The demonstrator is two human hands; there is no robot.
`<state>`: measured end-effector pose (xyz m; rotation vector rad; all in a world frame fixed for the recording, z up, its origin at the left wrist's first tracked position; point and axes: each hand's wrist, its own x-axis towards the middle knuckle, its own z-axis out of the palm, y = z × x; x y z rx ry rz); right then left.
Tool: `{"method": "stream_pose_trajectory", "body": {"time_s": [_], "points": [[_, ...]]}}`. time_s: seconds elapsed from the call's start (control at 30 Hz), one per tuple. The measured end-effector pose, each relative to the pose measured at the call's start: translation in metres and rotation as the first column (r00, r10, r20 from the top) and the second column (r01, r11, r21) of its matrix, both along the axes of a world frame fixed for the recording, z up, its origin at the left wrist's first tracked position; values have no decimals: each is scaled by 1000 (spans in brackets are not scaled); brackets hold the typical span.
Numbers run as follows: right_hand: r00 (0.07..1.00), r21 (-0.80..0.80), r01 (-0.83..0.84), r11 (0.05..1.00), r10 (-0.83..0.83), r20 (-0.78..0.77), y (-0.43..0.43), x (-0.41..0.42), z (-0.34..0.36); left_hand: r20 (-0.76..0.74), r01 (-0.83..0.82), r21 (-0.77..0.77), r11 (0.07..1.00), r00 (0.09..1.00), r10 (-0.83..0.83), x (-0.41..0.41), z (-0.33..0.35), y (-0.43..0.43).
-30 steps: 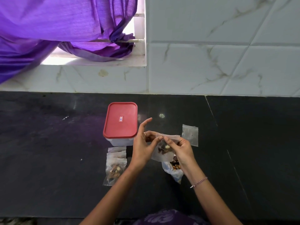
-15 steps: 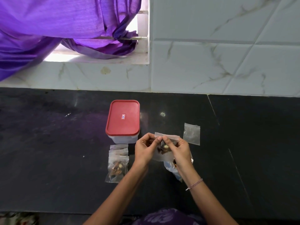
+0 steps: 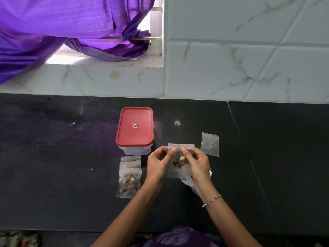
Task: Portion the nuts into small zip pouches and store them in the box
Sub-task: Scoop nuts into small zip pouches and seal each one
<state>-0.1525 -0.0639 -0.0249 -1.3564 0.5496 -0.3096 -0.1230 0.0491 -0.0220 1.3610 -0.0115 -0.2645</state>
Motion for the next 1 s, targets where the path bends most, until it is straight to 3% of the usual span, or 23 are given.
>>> {"method": "stream_pose_trajectory", "body": {"time_s": [0.13,0.27,0.5,0.8,1.0], "points": [[999,13,-33,999,33,-8,8,-1,-1,-17,-86,37,996,996,86,3,-6,4],[998,125,-59,990,58,13,15,-2,-2,-16,-111,35,993,994,111,5,-6,11],[999,3,38,999,-38,-15,25,-8,-6,10,-100,73,992,995,100,-1,-11,26],[996,62,-7,998,12,-83,51,-16,-31,-99,-90,110,990,990,101,-6,-27,59],[996,115,-36,993,45,-79,62,-18,-35,-66,-164,90,982,983,170,-10,-32,85]]}}
